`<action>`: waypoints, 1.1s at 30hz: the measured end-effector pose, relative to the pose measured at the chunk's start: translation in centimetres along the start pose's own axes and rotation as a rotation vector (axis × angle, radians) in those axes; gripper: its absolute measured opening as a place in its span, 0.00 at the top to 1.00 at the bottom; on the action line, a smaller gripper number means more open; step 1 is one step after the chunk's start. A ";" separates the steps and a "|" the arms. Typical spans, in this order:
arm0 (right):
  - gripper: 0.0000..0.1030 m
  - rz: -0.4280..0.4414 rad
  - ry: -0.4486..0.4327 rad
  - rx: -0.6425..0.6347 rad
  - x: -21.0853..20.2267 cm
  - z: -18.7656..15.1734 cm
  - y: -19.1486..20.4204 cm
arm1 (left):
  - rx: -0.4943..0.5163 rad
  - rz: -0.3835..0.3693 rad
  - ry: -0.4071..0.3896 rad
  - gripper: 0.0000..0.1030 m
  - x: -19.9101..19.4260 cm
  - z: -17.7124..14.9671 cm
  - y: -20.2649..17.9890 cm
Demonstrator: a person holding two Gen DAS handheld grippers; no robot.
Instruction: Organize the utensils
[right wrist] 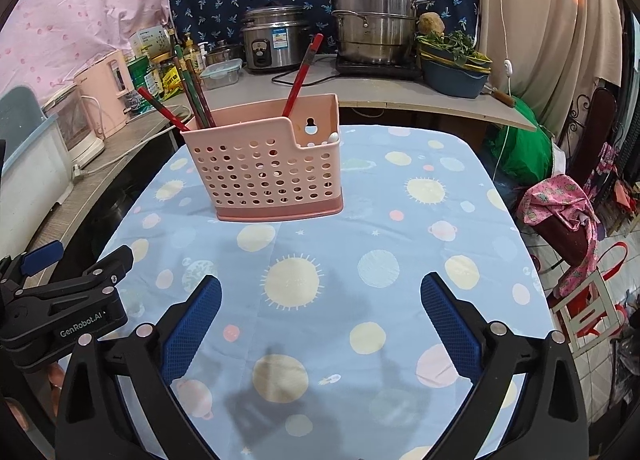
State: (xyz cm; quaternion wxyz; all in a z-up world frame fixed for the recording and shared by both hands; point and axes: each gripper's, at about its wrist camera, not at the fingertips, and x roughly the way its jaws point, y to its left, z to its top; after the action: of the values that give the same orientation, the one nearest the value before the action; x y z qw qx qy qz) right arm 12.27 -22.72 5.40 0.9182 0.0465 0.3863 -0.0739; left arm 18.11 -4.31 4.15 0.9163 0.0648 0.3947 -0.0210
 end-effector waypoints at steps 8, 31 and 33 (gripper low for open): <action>0.06 -0.007 0.005 -0.002 0.2 0.0 0.0 | -0.006 0.006 0.000 0.07 0.0 -0.1 0.0; 0.06 -0.008 0.024 0.002 0.5 -0.3 0.0 | -0.001 0.011 -0.001 0.07 0.0 -0.2 -0.1; 0.06 -0.008 0.024 0.001 0.5 -0.3 0.1 | -0.001 0.010 0.000 0.07 0.0 -0.2 -0.1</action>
State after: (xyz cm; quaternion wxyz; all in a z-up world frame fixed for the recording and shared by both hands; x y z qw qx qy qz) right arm 12.41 -22.68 4.79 0.9132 0.0462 0.3975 -0.0774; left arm 17.96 -4.37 4.02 0.9164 0.0662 0.3945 -0.0160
